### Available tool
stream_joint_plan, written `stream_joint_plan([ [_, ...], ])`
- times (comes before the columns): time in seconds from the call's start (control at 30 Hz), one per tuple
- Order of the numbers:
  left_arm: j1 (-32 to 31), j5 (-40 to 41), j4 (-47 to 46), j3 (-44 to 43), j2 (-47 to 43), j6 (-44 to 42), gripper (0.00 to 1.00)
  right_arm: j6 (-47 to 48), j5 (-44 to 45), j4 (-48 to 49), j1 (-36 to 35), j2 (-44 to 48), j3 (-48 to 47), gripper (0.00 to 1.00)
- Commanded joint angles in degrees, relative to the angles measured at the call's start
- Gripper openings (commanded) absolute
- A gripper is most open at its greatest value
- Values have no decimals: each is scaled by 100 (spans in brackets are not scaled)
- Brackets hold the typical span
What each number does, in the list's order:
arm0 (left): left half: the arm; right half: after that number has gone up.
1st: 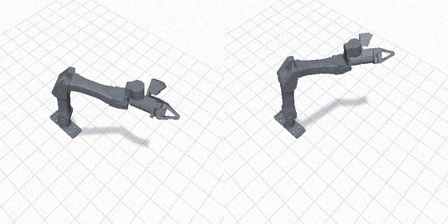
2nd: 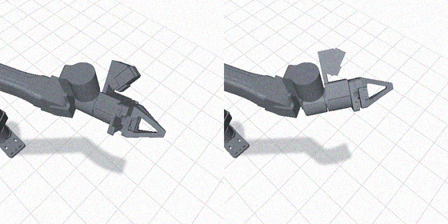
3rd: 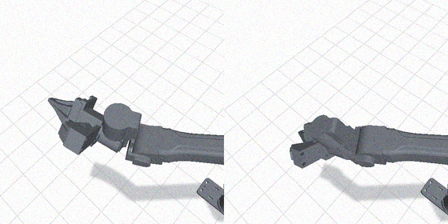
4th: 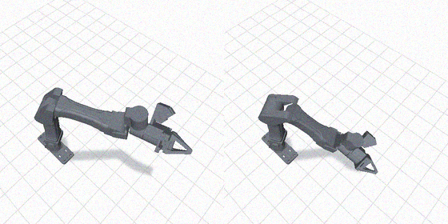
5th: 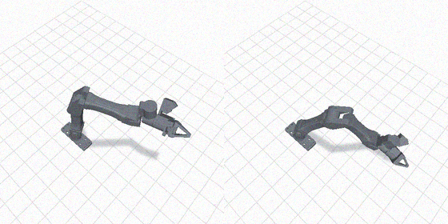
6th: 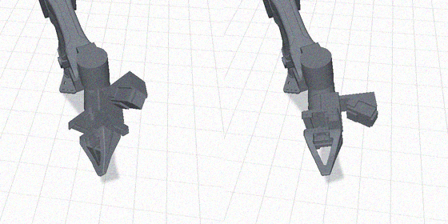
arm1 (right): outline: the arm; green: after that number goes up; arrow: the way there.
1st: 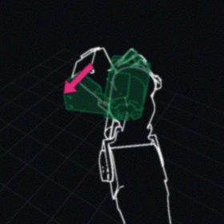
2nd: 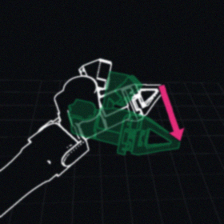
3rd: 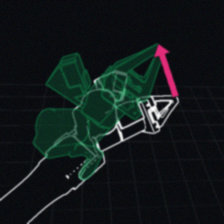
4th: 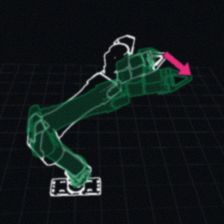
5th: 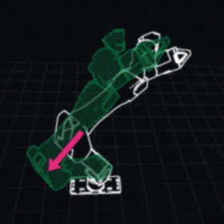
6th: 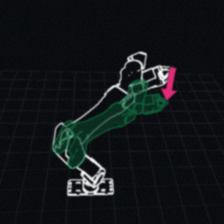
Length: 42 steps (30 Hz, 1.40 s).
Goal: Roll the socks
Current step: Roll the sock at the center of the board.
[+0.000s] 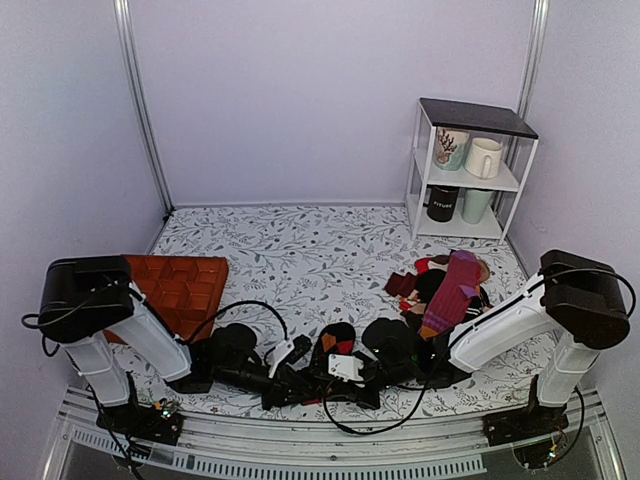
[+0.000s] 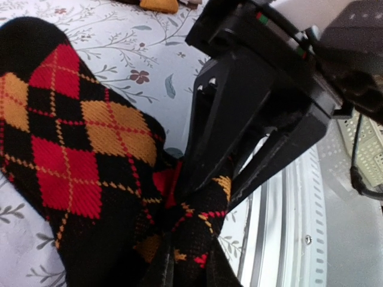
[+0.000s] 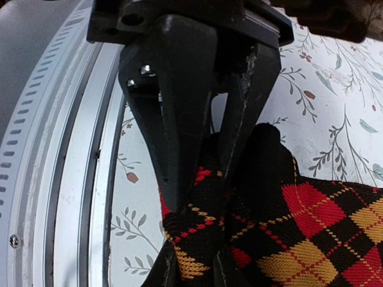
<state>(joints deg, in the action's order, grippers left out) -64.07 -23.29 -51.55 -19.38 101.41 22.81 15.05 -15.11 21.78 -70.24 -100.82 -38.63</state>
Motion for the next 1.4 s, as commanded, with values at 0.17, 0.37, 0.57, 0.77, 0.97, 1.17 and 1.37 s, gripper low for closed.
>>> stream_joint_plan([
  [0.17, -348, 1914, 1629, 112, -1717, -1596, 23, -1415, -1223, -1117, 463, -236, -108, 4],
  [0.37, -577, 2293, 1234, 54, -1954, -2563, 33, -2230, -1886, -1333, 771, -836, -134, 4],
  [0.57, -780, 1911, 888, -84, -1309, -2623, 33, -2606, -1853, -1341, 790, -1333, -158, 4],
  [0.77, -987, 1973, 771, -147, -805, -2607, 36, -2674, -1907, -1393, 860, -1414, -120, 4],
  [0.97, -1023, 2048, 752, -95, -539, -2490, 36, -2665, -1927, -1479, 902, -1419, -117, 4],
  [1.17, -1091, 1988, 763, 48, -481, -2273, 29, -2674, -2007, -1531, 975, -1497, -151, 4],
  [1.37, -1206, 2118, 632, 340, -594, -2083, 39, -2615, -2009, -1628, 1033, -1571, -211, 4],
])
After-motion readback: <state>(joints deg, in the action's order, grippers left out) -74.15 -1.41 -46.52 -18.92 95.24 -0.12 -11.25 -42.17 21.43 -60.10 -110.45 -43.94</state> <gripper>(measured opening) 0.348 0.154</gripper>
